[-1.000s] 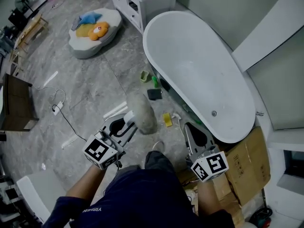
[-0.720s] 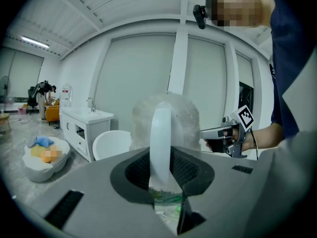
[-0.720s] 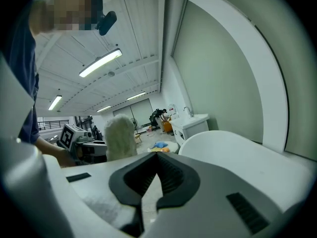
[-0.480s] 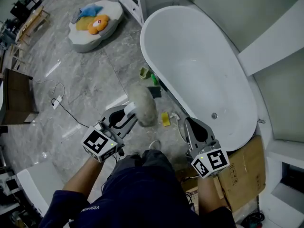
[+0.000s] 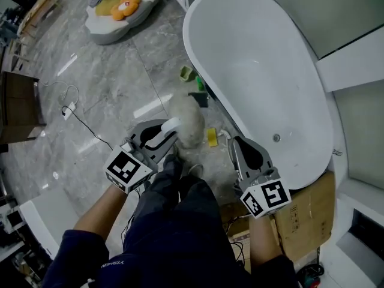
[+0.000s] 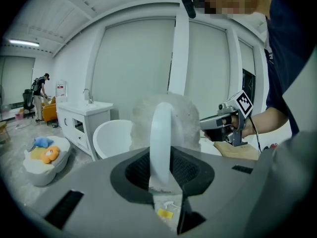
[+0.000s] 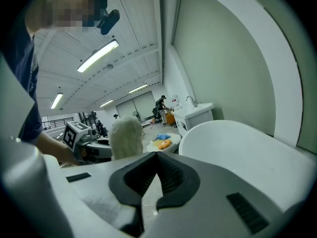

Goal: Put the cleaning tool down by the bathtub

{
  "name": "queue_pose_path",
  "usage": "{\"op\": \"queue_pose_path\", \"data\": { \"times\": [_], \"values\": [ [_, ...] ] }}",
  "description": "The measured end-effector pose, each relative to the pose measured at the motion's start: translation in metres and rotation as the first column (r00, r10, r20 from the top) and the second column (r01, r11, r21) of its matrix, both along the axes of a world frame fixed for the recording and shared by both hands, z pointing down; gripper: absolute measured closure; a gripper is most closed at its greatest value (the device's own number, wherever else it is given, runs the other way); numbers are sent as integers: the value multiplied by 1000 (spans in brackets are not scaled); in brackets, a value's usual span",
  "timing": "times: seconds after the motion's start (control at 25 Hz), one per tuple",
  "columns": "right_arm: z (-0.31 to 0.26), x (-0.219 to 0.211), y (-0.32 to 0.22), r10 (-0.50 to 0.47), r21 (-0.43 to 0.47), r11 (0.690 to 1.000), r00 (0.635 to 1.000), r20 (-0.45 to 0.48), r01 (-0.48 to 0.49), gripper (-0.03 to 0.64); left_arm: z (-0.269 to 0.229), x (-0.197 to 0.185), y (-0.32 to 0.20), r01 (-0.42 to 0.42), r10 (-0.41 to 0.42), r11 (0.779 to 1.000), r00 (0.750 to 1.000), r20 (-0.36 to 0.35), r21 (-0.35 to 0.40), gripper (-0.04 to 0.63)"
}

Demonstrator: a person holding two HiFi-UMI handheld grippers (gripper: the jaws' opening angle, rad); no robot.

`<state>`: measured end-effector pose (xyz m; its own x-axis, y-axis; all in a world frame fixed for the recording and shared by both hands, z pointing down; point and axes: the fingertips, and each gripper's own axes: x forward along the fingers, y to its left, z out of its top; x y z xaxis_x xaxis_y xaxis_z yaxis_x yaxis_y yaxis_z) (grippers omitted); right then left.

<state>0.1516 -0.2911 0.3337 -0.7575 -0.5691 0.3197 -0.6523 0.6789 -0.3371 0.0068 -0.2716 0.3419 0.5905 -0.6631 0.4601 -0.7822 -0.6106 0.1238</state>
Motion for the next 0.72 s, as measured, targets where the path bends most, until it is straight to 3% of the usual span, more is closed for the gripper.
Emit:
{"op": "queue_pose_path", "data": {
  "times": [0.32, 0.72],
  "values": [
    [74, -43, -9, 7, -69, 998, 998, -57, -11, 612, 92, -36, -3, -34, 36, 995, 999, 19, -90, 486],
    [236, -71, -24, 19, -125, 992, 991, -136, -37, 612, 287, -67, -18, -126, 149, 974, 983, 107, -190, 486]
  ]
}}
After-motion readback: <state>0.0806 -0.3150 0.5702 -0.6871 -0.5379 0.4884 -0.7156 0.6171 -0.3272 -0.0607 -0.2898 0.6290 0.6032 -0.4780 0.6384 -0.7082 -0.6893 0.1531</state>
